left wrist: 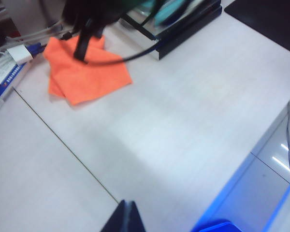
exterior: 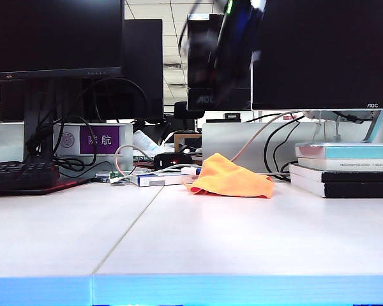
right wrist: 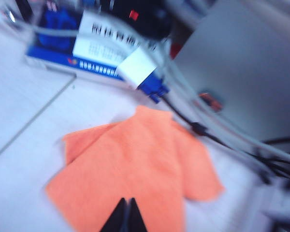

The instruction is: Wipe the table from back to front using the rag.

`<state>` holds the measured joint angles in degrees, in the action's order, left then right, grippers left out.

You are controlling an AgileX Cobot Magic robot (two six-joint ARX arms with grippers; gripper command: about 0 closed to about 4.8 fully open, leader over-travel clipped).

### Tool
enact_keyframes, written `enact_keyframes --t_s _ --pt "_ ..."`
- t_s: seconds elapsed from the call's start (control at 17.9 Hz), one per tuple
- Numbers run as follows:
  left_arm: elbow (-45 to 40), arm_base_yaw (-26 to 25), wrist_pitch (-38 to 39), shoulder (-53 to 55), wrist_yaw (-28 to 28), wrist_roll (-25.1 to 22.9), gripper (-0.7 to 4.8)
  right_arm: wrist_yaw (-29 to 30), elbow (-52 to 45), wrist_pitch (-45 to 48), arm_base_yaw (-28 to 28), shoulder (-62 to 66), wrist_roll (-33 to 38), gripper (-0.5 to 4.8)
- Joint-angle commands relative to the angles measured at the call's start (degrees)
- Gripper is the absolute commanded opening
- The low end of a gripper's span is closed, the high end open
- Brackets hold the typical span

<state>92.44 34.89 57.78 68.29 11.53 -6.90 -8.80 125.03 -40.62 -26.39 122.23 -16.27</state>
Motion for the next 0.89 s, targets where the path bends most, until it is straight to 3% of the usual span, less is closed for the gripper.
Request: enact_keyframes --t_s 0.06,0.62,0.89 --pt "0.31 0.04 -1.62 -0.17 0.24 -0.66 -0.03 0.17 0.20 -3.67 -0.15 -7.26 1.51 -0.05" --pt "0.37 0.13 -1.44 -3.17 0.28 -0.61 -0.03 3.89 0.07 -20.24 -0.15 -34.91 5.99 -0.05" --pt "0.37 0.13 -1.01 -13.92 0.04 -0.39 -0.03 5.05 -2.03 -26.88 -0.15 -43.23 6.03 -0.05"
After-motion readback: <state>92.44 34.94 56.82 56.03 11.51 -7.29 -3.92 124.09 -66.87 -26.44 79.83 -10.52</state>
